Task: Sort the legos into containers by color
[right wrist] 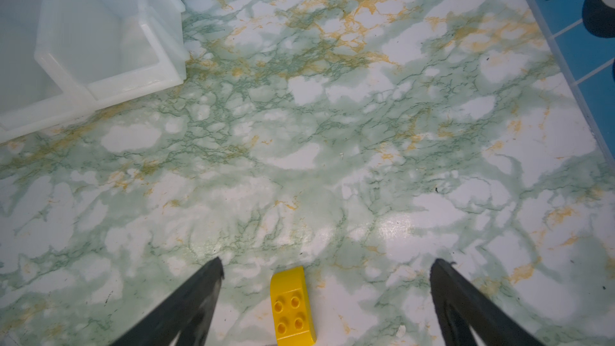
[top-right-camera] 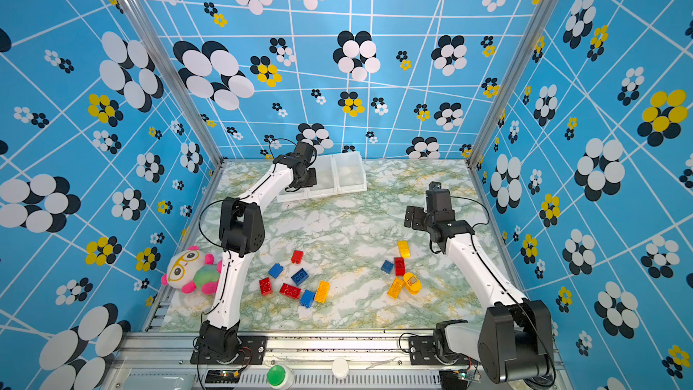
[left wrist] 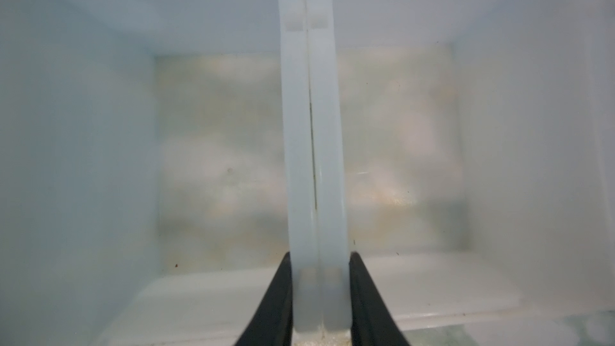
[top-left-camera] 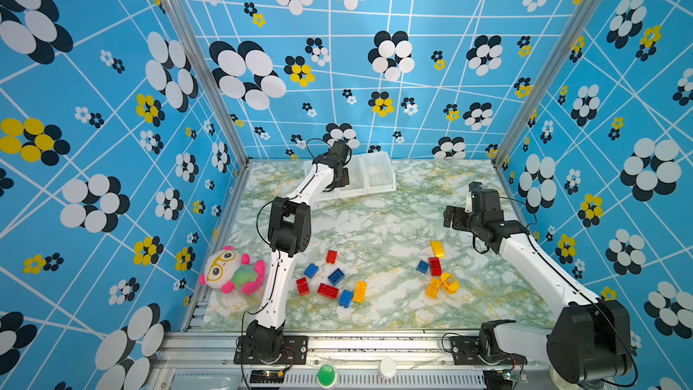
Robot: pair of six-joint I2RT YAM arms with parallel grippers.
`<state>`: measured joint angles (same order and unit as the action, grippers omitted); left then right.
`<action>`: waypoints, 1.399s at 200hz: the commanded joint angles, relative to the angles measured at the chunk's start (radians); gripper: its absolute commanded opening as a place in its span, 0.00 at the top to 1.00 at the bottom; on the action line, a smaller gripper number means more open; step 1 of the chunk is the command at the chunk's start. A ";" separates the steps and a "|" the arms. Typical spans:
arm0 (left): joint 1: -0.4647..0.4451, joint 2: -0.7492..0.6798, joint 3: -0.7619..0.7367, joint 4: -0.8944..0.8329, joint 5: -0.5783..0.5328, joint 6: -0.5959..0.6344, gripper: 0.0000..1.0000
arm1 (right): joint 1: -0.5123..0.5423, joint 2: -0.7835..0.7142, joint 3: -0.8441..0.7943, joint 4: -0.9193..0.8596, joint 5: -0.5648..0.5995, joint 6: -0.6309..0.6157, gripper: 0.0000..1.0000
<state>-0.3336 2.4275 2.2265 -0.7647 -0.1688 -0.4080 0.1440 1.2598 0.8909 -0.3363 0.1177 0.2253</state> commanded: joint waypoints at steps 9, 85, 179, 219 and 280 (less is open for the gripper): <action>-0.024 -0.029 -0.028 -0.028 0.004 -0.003 0.79 | 0.007 -0.005 0.035 -0.038 0.002 0.012 0.01; -0.072 -0.158 -0.224 0.019 0.014 -0.039 0.88 | 0.011 -0.028 0.029 -0.053 0.007 0.020 0.01; -0.177 -0.347 -0.557 0.085 -0.013 -0.126 0.89 | 0.020 -0.058 0.012 -0.073 0.003 0.030 0.01; -0.217 -0.413 -0.661 0.093 -0.027 -0.164 0.89 | 0.022 -0.082 -0.001 -0.080 0.002 0.031 0.01; -0.273 -0.454 -0.724 0.108 -0.016 -0.223 0.89 | 0.022 -0.098 -0.010 -0.092 -0.003 0.035 0.01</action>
<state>-0.5789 1.9873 1.5314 -0.6235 -0.2123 -0.5888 0.1570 1.1816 0.8967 -0.3931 0.1177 0.2485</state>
